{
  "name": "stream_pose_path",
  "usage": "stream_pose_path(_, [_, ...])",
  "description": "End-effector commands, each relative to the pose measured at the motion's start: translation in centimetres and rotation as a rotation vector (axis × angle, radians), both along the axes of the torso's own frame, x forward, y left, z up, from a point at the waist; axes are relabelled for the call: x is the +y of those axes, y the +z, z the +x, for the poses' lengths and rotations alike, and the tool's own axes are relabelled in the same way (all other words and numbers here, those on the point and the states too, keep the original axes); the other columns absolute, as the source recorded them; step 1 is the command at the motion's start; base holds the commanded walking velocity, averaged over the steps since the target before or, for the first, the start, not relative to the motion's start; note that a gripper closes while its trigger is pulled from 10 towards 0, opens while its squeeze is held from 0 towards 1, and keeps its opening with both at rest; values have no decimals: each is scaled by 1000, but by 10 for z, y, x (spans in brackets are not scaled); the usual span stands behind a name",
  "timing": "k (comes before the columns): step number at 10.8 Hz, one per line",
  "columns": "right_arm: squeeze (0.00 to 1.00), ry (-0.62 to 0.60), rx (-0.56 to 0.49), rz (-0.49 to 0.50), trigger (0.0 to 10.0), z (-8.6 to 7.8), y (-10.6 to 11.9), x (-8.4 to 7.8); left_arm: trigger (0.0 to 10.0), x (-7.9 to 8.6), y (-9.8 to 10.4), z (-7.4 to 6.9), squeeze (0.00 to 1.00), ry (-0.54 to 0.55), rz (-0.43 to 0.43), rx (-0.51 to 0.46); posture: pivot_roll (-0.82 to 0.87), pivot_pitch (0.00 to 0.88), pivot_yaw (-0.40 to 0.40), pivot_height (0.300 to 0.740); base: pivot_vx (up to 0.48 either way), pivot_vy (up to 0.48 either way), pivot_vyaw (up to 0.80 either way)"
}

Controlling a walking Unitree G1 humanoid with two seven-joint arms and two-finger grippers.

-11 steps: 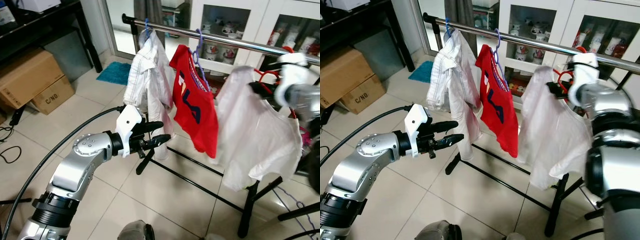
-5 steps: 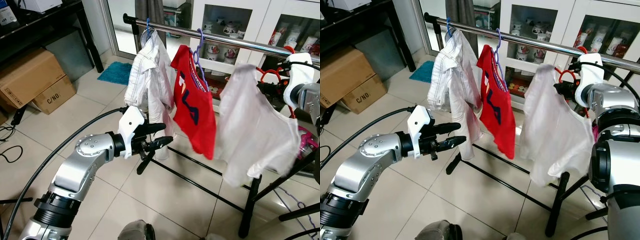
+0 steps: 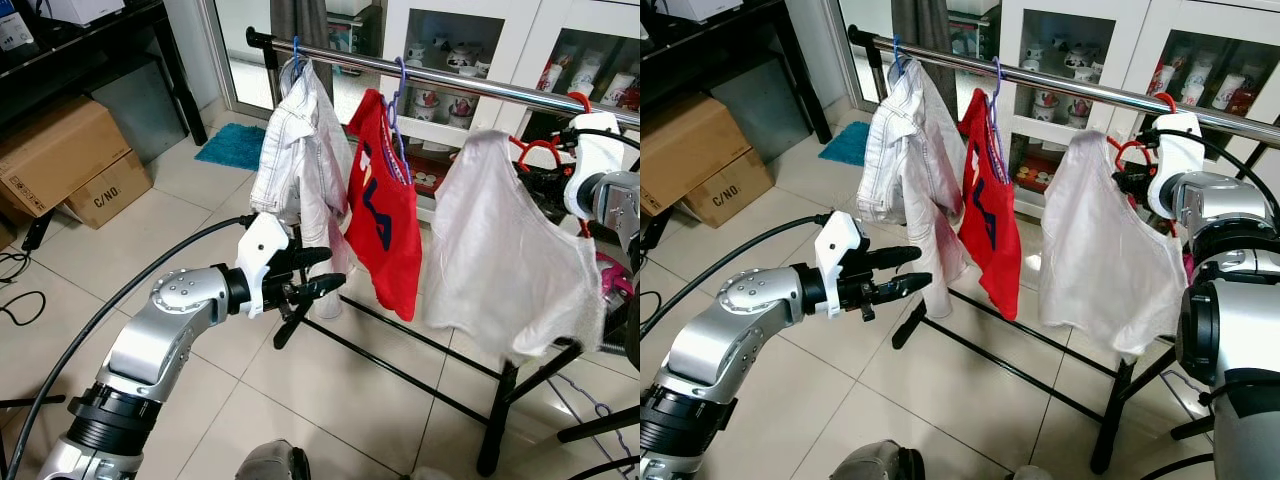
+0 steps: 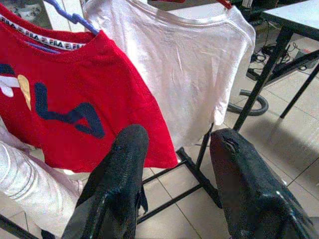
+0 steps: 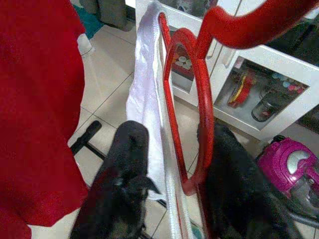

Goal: Hang hanger

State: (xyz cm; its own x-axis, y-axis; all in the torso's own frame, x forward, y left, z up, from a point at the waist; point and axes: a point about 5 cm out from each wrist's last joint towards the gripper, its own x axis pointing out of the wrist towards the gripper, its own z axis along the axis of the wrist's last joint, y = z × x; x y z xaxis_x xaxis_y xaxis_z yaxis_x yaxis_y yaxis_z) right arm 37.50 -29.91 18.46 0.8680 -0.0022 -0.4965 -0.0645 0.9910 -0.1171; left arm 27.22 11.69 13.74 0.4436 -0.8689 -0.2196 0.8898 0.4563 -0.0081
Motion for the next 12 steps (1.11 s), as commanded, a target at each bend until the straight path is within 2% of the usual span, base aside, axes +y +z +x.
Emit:
stream_pose_path(1, [0, 10, -16, 3, 0, 3, 6, 3, 10000, 0, 3, -1, 0, -12, 11, -6, -78, 0, 86, 740, 0, 0, 0])
stream_pose_path(8, [0, 27, -19, -2, 0, 5, 8, 6, 10000, 1, 1, 1, 0, -12, 17, -7, -81, 0, 85, 740, 0, 0, 0])
stream_pose_path(12, [0, 29, -95, 19, 0, 9, 23, 6, 10000, -2, 1, 8, 0, 31, 23, -39, -95, 0, 90, 740, 0, 0, 0])
